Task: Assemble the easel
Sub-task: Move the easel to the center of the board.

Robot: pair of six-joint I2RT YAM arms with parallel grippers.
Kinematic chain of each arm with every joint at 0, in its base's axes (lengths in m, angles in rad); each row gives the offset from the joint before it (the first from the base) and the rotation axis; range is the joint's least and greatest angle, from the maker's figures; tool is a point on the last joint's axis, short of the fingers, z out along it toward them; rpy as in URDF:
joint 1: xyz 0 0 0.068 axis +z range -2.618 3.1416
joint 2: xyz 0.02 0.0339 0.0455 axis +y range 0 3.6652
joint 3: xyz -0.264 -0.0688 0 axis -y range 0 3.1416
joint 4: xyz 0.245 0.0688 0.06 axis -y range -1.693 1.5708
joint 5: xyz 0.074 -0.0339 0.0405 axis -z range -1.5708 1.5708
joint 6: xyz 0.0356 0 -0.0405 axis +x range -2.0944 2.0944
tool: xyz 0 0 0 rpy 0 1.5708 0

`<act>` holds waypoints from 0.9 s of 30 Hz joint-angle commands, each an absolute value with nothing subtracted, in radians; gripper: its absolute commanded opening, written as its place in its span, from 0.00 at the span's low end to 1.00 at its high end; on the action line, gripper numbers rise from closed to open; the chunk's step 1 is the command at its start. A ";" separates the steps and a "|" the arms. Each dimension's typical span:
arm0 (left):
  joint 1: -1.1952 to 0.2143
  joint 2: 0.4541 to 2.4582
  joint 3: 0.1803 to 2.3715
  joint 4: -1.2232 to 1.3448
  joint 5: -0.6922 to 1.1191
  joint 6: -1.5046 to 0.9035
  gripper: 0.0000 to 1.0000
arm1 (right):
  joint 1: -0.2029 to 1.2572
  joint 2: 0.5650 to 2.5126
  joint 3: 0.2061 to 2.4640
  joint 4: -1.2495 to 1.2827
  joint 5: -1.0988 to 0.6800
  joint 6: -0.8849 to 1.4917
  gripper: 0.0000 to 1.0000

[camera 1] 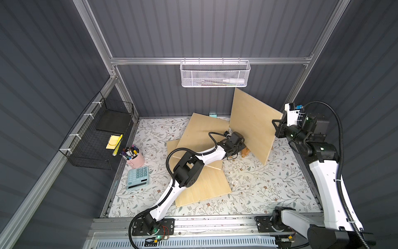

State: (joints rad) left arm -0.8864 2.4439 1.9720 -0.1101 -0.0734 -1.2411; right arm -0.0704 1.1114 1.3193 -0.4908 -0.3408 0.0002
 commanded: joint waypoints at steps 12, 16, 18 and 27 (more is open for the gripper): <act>-0.888 2.357 1.825 0.082 0.048 -1.267 0.61 | -0.032 1.059 1.312 -0.343 -0.188 0.039 0.00; -0.885 2.336 1.822 0.089 0.044 -1.210 0.61 | 0.054 1.043 1.301 -0.303 -0.025 -0.018 0.00; -0.884 2.328 1.819 0.082 0.035 -1.195 0.61 | 0.097 1.036 1.289 -0.274 0.022 -0.047 0.00; -0.886 2.400 1.829 0.152 0.086 -1.257 0.59 | 0.158 1.036 1.297 -0.196 0.052 -0.054 0.00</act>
State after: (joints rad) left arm -0.8867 2.3848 1.8259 0.1005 0.0536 -1.2407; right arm 0.1589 1.0676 1.2663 -0.3901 -0.0254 -0.0280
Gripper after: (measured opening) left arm 0.596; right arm 0.107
